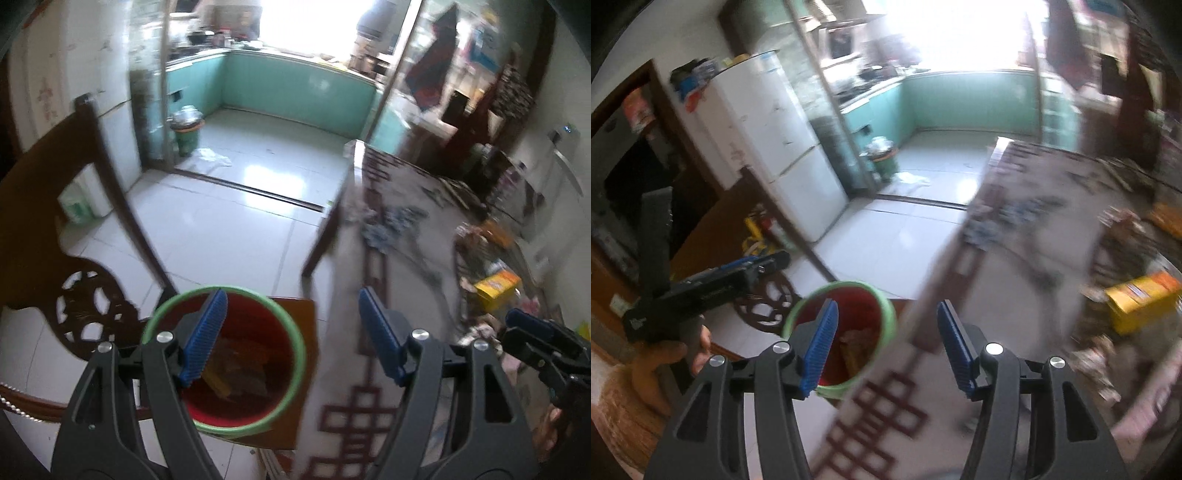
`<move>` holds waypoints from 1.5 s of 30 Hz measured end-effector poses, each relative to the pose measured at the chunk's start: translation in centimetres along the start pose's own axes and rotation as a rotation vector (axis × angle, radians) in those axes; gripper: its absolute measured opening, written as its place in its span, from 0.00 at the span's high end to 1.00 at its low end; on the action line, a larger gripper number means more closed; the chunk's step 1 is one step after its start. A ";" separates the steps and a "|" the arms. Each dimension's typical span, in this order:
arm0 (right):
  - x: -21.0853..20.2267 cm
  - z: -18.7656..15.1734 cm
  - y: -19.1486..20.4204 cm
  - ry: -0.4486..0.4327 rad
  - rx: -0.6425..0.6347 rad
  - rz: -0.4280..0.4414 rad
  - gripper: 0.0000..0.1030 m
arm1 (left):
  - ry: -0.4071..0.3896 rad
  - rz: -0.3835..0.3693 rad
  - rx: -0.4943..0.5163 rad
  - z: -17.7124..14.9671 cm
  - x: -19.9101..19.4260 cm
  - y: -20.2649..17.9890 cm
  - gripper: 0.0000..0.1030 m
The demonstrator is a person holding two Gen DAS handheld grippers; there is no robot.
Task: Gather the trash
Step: 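Move both tools back over the trash on the table, then grasp the crumpled paper pile with the left tool while the right tool grasps the white-pink paper bag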
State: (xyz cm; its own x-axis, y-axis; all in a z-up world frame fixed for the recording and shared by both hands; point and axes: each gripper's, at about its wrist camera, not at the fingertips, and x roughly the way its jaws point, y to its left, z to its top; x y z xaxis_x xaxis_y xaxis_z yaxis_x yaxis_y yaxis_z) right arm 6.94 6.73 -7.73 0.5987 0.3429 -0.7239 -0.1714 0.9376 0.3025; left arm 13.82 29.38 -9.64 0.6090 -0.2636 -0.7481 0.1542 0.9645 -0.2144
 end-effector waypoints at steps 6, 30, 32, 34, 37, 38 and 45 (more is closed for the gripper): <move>-4.2 -3.0 -8.0 -0.043 0.186 -0.136 0.40 | 0.014 -0.095 0.107 -0.7 0.6 -7.0 0.31; -2.4 -10.7 -31.3 0.231 0.379 -0.275 0.31 | 0.166 -0.073 0.099 -9.6 4.0 -26.8 0.16; -3.3 -10.7 -31.9 0.227 0.364 -0.244 0.36 | 0.177 -0.066 0.098 -9.7 5.4 -27.8 0.16; -4.4 -10.8 -32.0 0.219 0.366 -0.213 0.38 | 0.190 -0.064 0.095 -9.8 6.8 -28.6 0.16; -7.3 -10.7 -32.3 0.185 0.352 -0.181 0.38 | 0.228 -0.064 0.069 -10.2 9.6 -29.4 0.16; -8.3 -10.7 -32.3 0.168 0.346 -0.172 0.38 | 0.244 -0.066 0.050 -10.3 10.6 -29.6 0.16; -11.7 -8.7 -31.8 0.086 0.257 -0.165 0.38 | 0.309 -0.030 -0.056 -11.0 15.3 -29.4 0.25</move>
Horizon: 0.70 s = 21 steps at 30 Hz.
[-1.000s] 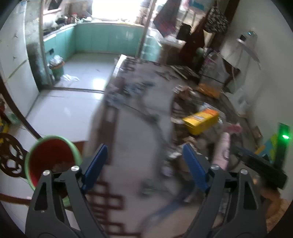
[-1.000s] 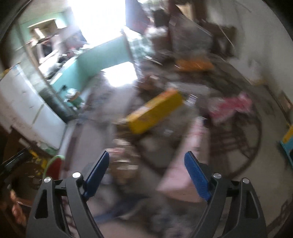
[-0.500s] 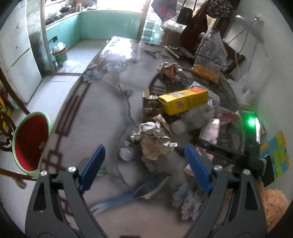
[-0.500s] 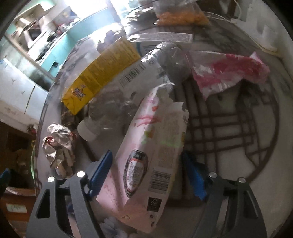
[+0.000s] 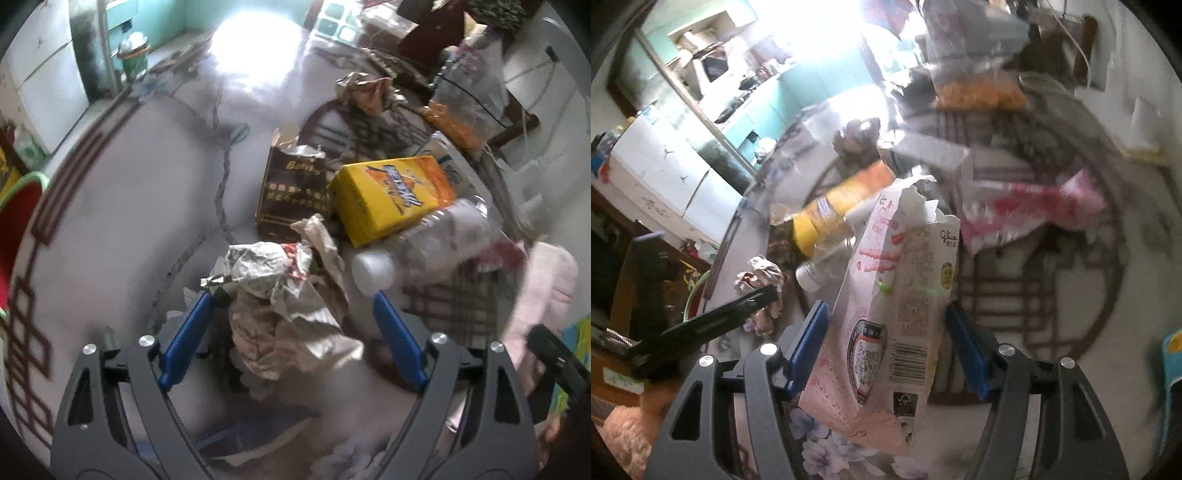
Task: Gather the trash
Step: 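Grasp the crumpled paper pile with the left tool while the right tool grasps the white-pink paper bag, then lift and carry the crumpled paper and paper bag to the red bucket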
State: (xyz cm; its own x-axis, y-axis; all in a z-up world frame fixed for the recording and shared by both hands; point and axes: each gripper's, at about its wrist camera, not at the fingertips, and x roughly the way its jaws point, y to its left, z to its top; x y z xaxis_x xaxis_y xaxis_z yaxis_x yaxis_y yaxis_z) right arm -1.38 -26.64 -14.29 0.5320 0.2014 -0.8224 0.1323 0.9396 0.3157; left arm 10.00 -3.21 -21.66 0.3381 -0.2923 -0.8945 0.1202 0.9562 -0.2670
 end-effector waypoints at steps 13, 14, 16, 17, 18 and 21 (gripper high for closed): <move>-0.2 1.3 3.7 -0.058 -0.140 0.007 0.37 | -0.118 0.020 0.031 -0.2 -5.5 -0.1 0.48; -0.7 1.3 4.1 -0.074 -0.154 0.004 0.37 | -0.137 0.018 0.035 -0.1 -6.3 -0.2 0.48; -1.5 1.5 4.8 -0.098 -0.171 0.002 0.37 | -0.181 0.012 0.046 0.0 -8.2 -0.7 0.48; -2.1 1.6 5.2 -0.118 -0.183 0.001 0.37 | -0.205 0.011 0.054 0.1 -9.2 -1.0 0.48; -2.7 1.8 5.6 -0.137 -0.194 -0.004 0.37 | -0.226 0.013 0.063 0.2 -10.0 -1.3 0.48; -4.4 2.3 6.5 -0.191 -0.218 -0.021 0.36 | -0.306 0.042 0.095 0.4 -13.0 -2.3 0.48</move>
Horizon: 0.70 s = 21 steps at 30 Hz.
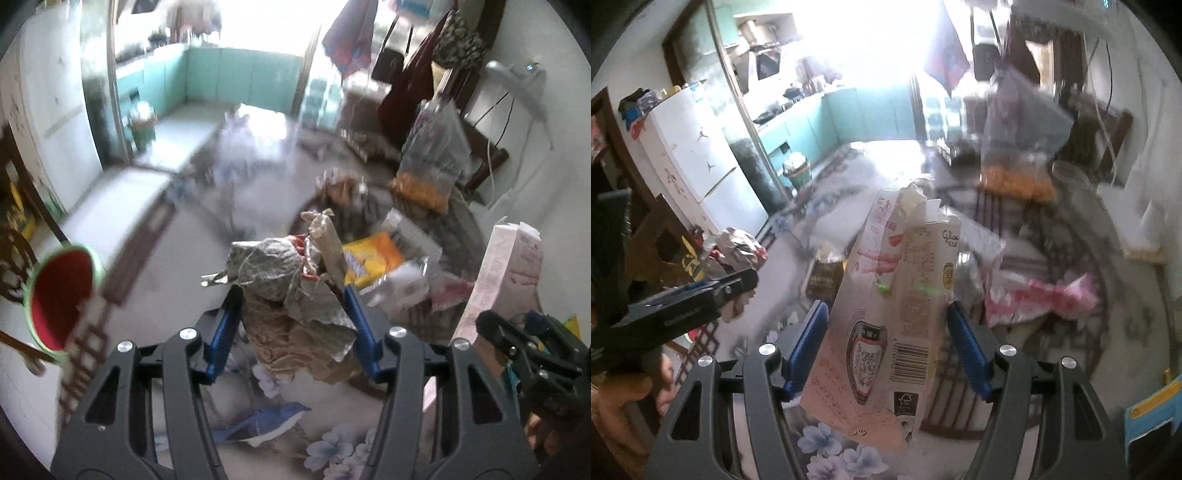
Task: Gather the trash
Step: 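Lift and carry the crumpled paper and paper bag to the red bucket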
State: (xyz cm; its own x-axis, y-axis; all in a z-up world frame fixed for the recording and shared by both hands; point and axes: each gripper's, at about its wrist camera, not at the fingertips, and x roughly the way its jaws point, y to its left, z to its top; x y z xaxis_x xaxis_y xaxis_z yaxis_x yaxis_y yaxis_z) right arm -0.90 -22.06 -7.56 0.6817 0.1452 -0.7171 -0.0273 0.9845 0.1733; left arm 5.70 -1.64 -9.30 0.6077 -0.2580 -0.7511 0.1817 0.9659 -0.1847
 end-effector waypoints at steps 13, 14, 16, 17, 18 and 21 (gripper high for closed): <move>-5.5 2.8 2.2 -0.182 -0.038 -0.008 0.36 | -0.152 -0.007 0.071 1.9 -7.6 -1.0 0.47; -5.6 2.8 2.3 -0.187 -0.039 -0.009 0.36 | -0.157 -0.009 0.072 1.9 -7.8 -0.9 0.47; -5.9 2.8 2.6 -0.197 -0.039 -0.010 0.36 | -0.162 -0.010 0.072 1.8 -8.2 -0.9 0.47; -6.0 2.7 2.7 -0.200 -0.041 -0.011 0.36 | -0.165 -0.011 0.072 1.8 -8.4 -0.8 0.47; -6.1 2.7 2.8 -0.204 -0.042 -0.013 0.35 | -0.168 -0.010 0.074 1.7 -8.5 -0.7 0.47; -6.3 2.6 3.1 -0.210 -0.045 -0.016 0.35 | -0.172 -0.010 0.075 1.7 -8.9 -0.5 0.47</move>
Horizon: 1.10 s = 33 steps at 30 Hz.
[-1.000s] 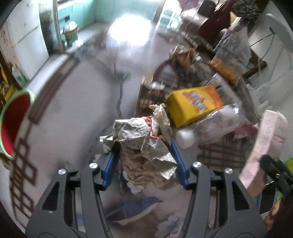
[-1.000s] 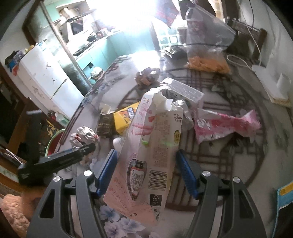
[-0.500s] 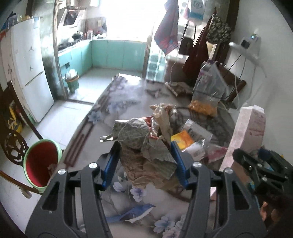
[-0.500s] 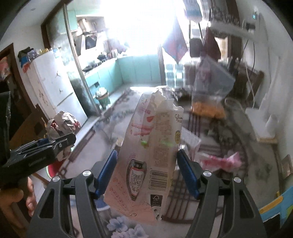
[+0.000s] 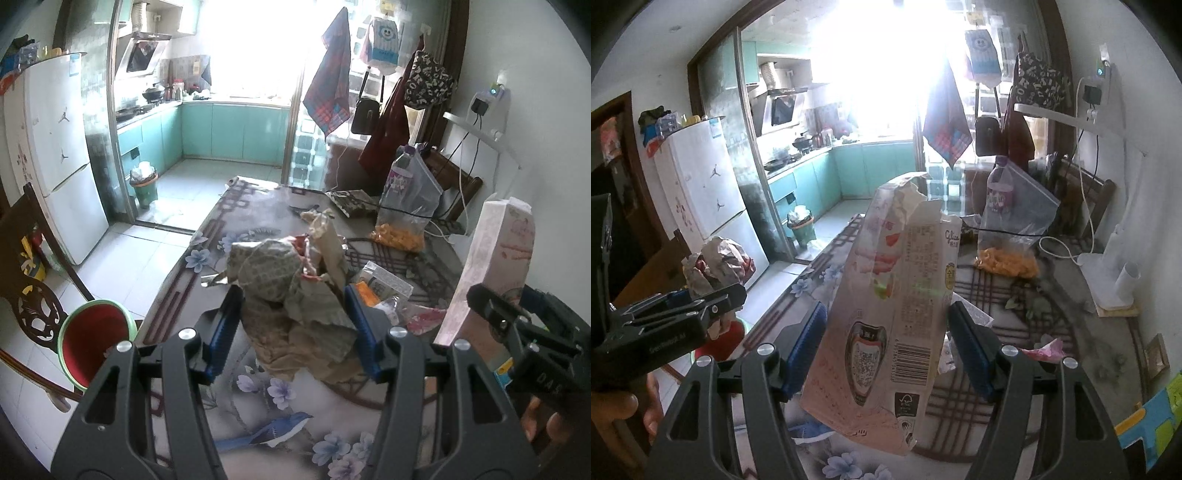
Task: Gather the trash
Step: 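Lift and carry the crumpled paper and paper bag to the red bucket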
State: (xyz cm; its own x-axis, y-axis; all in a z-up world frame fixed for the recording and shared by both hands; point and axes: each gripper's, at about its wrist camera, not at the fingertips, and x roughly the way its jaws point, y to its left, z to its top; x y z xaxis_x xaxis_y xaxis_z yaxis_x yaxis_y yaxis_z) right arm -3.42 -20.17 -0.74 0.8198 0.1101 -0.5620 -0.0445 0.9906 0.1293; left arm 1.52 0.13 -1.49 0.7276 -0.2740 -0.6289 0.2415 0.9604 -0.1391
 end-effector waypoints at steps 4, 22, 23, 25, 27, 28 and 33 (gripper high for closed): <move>-0.3 -0.2 0.6 -0.004 -0.003 0.000 0.35 | -0.003 0.004 -0.003 0.0 -0.3 0.4 0.47; 0.8 0.5 4.1 -0.018 -0.028 -0.003 0.35 | -0.012 0.026 -0.037 0.4 -0.5 4.8 0.47; 1.1 0.6 4.5 -0.016 -0.028 -0.007 0.35 | -0.010 0.025 -0.039 0.5 -0.4 5.1 0.47; 1.3 0.7 5.0 -0.016 -0.028 -0.011 0.35 | -0.007 0.024 -0.041 0.5 -0.3 6.0 0.47; 1.6 0.8 5.7 -0.014 -0.032 -0.016 0.35 | -0.007 0.025 -0.043 0.5 -0.2 6.7 0.47; 1.8 0.9 6.2 -0.013 -0.036 -0.020 0.35 | -0.005 0.025 -0.045 0.6 -0.1 7.2 0.47; 2.5 1.2 8.3 -0.012 -0.043 -0.036 0.35 | 0.006 0.013 -0.048 0.9 0.5 9.7 0.47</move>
State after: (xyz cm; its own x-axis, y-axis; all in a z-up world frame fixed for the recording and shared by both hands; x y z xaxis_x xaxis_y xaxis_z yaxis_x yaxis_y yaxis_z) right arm -1.08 -11.74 -0.09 0.8282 0.0735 -0.5556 -0.0391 0.9965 0.0735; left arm 4.83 9.29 -2.43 0.7265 -0.2616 -0.6354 0.2011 0.9651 -0.1675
